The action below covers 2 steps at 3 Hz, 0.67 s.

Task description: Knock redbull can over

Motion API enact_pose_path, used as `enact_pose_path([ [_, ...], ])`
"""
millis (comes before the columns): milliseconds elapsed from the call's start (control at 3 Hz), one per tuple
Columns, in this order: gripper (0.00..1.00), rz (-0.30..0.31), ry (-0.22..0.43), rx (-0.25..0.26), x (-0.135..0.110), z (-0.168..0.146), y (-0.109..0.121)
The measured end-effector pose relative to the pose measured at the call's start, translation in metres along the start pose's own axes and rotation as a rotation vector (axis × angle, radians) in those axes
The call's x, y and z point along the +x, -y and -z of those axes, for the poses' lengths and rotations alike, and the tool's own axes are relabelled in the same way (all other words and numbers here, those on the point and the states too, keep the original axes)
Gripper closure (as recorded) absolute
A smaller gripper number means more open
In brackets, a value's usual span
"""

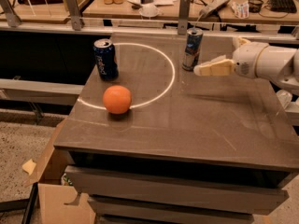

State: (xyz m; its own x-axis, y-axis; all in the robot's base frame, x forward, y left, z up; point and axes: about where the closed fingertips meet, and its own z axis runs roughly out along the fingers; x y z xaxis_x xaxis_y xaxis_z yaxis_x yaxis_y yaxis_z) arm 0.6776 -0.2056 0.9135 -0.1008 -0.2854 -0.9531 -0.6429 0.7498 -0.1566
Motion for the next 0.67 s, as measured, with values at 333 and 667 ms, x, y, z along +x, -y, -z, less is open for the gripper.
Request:
enact_pose_path([
  [333, 0.0, -0.02, 0.049, 0.001, -0.002, -0.036, 0.003],
  [667, 0.01, -0.038, 0.091, -0.01, -0.004, -0.073, 0.004],
])
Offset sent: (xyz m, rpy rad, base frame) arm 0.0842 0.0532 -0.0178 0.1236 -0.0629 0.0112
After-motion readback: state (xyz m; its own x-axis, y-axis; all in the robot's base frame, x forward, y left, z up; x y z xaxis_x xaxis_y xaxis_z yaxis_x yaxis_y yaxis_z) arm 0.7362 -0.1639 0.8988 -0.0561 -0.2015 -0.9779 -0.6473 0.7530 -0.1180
